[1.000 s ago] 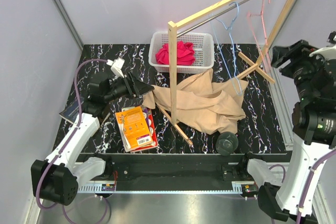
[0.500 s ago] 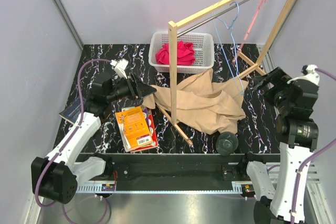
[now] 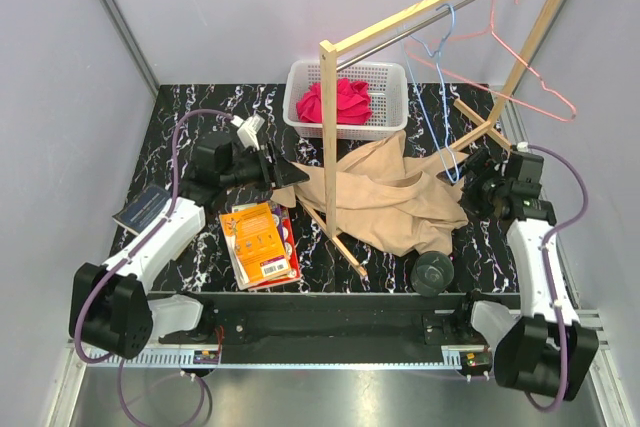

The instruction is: Remove the t-shirt from the hanger

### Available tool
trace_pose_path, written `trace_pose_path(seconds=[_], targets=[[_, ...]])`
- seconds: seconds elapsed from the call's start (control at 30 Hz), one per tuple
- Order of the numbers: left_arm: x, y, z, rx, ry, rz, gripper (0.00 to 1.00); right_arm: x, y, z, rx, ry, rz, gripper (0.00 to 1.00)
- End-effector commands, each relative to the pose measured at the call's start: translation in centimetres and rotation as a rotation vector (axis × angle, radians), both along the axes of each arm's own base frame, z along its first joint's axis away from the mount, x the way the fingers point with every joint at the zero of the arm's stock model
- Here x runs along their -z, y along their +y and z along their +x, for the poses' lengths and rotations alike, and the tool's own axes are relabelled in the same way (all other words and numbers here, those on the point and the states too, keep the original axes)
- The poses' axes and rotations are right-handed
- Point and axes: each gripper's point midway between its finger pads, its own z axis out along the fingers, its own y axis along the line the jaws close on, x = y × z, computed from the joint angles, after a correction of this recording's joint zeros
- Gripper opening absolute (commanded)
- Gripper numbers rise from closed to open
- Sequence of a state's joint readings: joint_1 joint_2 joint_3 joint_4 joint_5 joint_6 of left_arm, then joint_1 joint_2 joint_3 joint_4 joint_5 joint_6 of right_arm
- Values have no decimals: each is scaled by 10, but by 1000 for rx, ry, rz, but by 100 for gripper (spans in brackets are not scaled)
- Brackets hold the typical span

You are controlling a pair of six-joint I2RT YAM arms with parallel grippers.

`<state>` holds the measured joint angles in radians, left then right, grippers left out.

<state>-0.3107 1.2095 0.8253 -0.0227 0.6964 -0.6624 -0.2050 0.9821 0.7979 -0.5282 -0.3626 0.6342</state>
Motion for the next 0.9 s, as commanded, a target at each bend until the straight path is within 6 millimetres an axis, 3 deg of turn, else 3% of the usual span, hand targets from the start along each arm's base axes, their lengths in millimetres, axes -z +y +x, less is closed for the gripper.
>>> trace_pose_path(seconds=[0.0,0.1,0.27,0.33,0.4,0.63,0.7,0.77,0.87], targets=[[-29,-10,4,31,-86,-32,68,3,11,33,-84,-65,49,100],[-32,-11,5,26,-88,-41,68,28,16,38,-105,9,17,100],[-31,-10,6,10,-85,-39,68,56,46,41,-161,85,-42,100],[-29,-11,6,11,-81,-39,68,67,72,38,-222,104,-43,100],[-29,-11,5,6,-78,-38,68,80,83,36,-247,126,-39,100],[-29,-12,7,-6,-66,-40,68,95,136,39,-389,116,4,100],[-28,-12,9,-10,-64,-40,68,90,147,44,-419,97,22,99],[-25,-13,11,-7,-56,-32,68,90,155,47,-434,88,41,93],[-20,-14,18,-10,-45,-10,68,82,164,52,-447,59,99,72]])
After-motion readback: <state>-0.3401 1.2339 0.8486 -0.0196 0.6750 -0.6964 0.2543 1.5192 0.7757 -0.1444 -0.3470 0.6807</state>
